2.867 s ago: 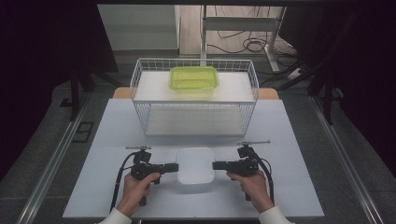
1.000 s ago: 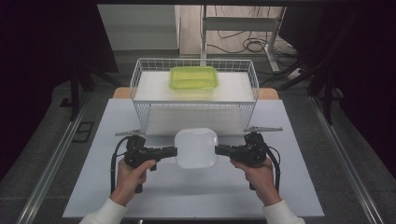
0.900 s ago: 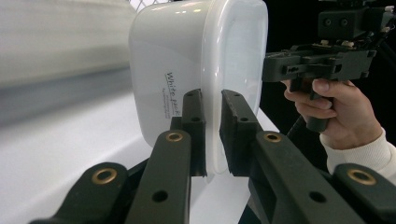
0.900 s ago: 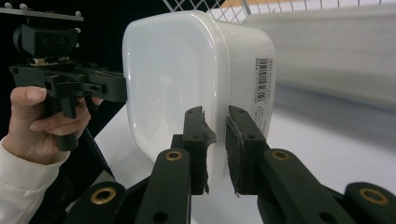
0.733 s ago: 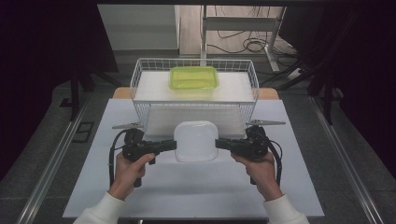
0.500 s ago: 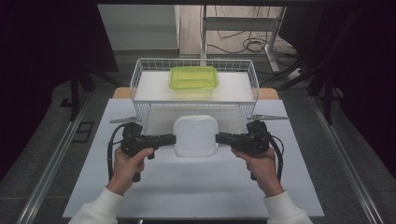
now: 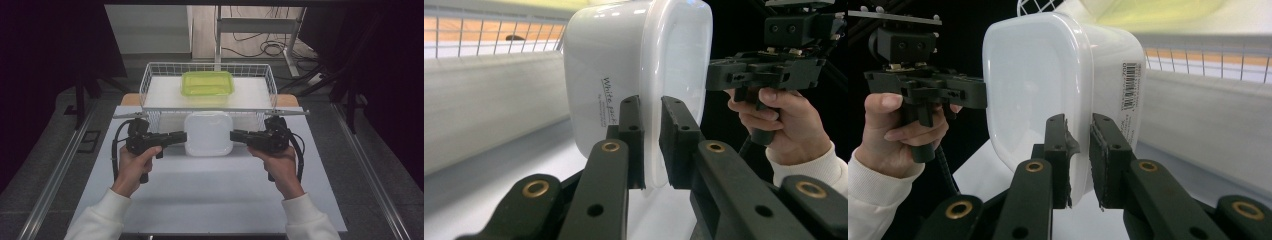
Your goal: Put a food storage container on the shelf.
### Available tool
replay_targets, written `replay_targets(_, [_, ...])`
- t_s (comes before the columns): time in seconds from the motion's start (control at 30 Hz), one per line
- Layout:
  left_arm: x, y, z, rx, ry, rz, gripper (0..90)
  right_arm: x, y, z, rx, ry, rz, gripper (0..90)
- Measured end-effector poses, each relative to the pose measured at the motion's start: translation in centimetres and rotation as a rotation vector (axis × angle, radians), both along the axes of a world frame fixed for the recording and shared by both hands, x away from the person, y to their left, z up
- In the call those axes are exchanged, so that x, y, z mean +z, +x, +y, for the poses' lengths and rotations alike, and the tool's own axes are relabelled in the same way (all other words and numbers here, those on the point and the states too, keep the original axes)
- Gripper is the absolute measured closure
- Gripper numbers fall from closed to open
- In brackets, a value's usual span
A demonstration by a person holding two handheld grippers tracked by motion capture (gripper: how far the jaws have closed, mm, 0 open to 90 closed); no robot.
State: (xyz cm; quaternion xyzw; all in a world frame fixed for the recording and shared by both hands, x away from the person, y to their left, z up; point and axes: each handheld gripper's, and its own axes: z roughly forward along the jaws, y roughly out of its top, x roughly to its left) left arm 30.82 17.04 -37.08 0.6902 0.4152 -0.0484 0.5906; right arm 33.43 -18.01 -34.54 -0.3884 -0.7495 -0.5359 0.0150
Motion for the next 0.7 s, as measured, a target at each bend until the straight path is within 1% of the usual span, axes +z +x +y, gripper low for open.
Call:
replay_targets(0.23, [1.6, 0.6, 0.3, 0.001, -0.005, -0.017, 80.4, 1.7, 0.6, 0.3, 0.004, 0.005, -0.024, 78.3])
replay_targets(0.47, [3.2, 1.2, 0.3, 0.004, -0.002, -0.035, 80.4, 2.9, 1.3, 0.3, 0.003, 0.016, -0.043, 78.2])
replay_targets(0.53, [3.8, 1.4, 0.3, 0.003, -0.007, -0.039, 80.5, 3.3, 1.5, 0.2, 0.005, 0.024, -0.049, 78.2])
replay_targets(0.6, [4.3, 1.7, 0.2, 0.003, -0.003, -0.046, 80.5, 3.6, 1.7, 0.1, 0.004, 0.035, -0.051, 78.2])
replay_targets(0.7, [4.8, 2.1, 0.1, 0.002, 0.001, -0.052, 80.6, 4.2, 2.1, 0.0, -0.003, 0.033, -0.061, 78.1])
